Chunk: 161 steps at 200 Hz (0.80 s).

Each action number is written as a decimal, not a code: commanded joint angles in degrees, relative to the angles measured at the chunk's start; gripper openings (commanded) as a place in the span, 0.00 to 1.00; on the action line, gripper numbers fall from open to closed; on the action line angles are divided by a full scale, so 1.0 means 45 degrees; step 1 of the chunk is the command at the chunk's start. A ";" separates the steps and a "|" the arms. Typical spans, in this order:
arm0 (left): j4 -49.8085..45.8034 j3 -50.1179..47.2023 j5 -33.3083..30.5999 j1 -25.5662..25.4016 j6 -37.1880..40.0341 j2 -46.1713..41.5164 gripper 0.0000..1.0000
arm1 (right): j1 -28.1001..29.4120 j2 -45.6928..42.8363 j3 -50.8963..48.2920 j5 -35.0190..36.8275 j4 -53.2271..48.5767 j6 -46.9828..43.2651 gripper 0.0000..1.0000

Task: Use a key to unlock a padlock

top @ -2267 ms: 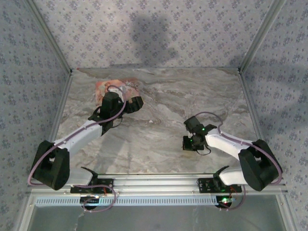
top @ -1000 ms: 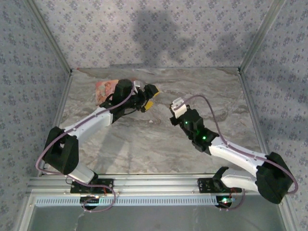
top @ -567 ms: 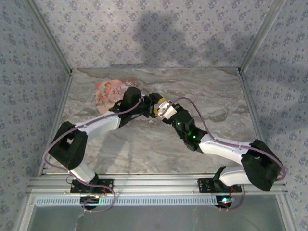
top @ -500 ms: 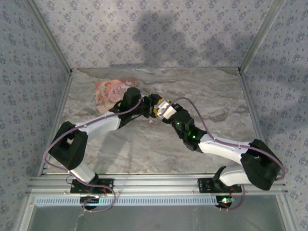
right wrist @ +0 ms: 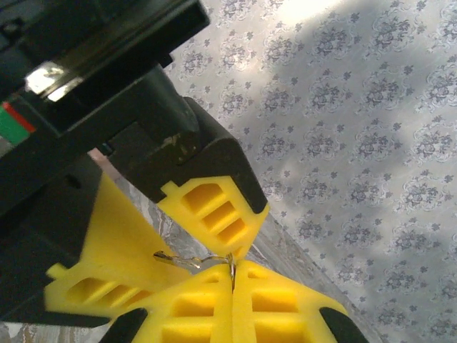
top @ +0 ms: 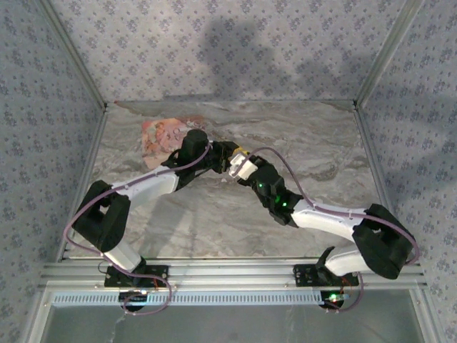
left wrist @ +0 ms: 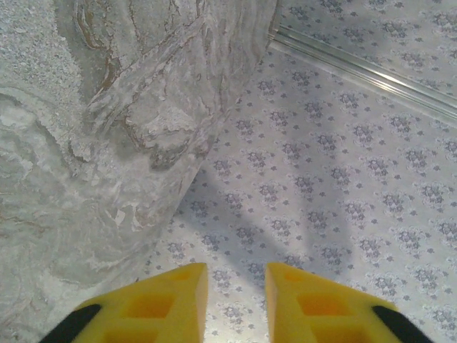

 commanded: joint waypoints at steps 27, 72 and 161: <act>0.0216 -0.0091 -0.0093 -0.0052 -0.0099 0.0018 0.09 | 0.0156 0.0097 0.0296 0.0351 0.0149 -0.0138 0.00; 0.0052 0.0059 -0.0163 -0.0033 0.0677 0.0134 0.00 | 0.0055 -0.0682 0.0142 0.0068 -0.0729 0.0870 0.10; -0.1334 0.1779 -0.0252 0.0347 0.8740 -0.0416 0.00 | -0.6428 -0.3702 0.0448 -1.3115 -0.4885 1.0816 0.69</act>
